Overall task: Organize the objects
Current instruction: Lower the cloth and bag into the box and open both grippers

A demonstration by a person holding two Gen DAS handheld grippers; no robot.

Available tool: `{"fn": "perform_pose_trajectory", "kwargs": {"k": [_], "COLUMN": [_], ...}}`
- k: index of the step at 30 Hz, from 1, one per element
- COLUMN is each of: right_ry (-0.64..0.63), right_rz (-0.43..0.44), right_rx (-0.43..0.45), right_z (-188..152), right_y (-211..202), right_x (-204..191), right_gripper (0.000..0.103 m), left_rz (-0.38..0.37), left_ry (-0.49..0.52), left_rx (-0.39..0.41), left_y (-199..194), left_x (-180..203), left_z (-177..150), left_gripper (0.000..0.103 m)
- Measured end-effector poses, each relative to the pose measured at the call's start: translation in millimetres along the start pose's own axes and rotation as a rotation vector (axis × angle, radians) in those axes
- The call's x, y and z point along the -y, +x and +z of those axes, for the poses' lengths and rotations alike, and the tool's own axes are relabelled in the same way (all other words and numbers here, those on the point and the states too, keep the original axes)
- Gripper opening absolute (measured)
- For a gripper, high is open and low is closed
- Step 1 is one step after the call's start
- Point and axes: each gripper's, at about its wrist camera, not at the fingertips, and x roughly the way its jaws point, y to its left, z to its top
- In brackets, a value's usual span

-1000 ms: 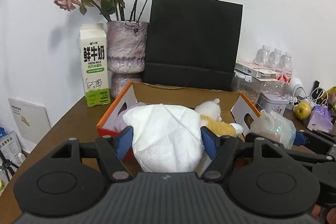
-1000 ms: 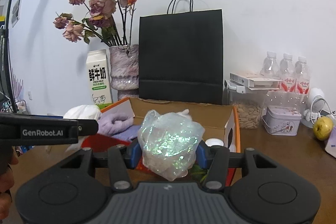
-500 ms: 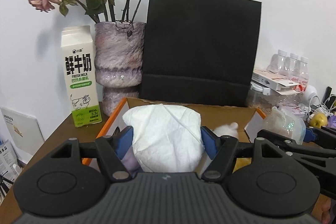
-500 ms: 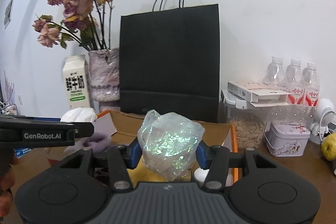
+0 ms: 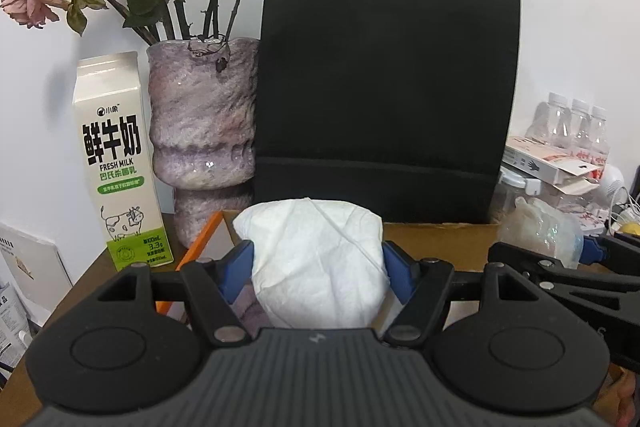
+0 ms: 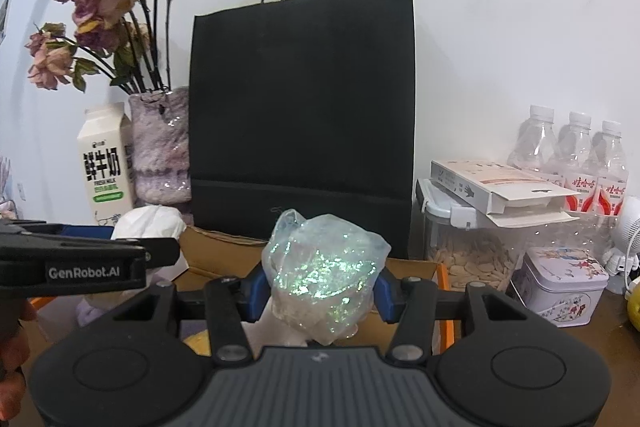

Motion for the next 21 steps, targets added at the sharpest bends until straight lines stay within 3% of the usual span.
{"fn": "perform_pose_trajectory", "kwargs": {"k": [4,7,9,10,12,21], "right_ry": [0.003,0.002,0.000,-0.001,-0.007,0.010], "right_rz": [0.000,0.001,0.006,0.005,-0.005,-0.023], "right_rx": [-0.007,-0.018,-0.028,-0.028,-0.026,-0.052], "right_z": [0.3,-0.8,-2.2,-2.9,-3.4,-6.5], "right_y": [6.4,8.4,9.3,9.1,8.4,10.4], "right_x": [2.6,2.7,2.4,2.0,0.9,2.1], "right_gripper": [0.052,0.056,0.082,0.088,0.102,0.103], "left_rz": [0.011,0.024,0.027,0.033,0.055,0.069], "left_ry": [-0.009,-0.019,-0.020,-0.020,-0.014,-0.034], "left_rx": [-0.001,-0.001,0.003,0.007,0.024,0.011], "left_y": [5.6,6.9,6.4,6.1,4.5,6.3], "left_x": [-4.4,-8.2,-10.3,-11.0,-11.1,-18.0], "left_z": [1.1,1.2,1.5,1.5,0.5,-2.1], "left_gripper": [0.072,0.080,0.088,0.098,0.103,0.103]}}
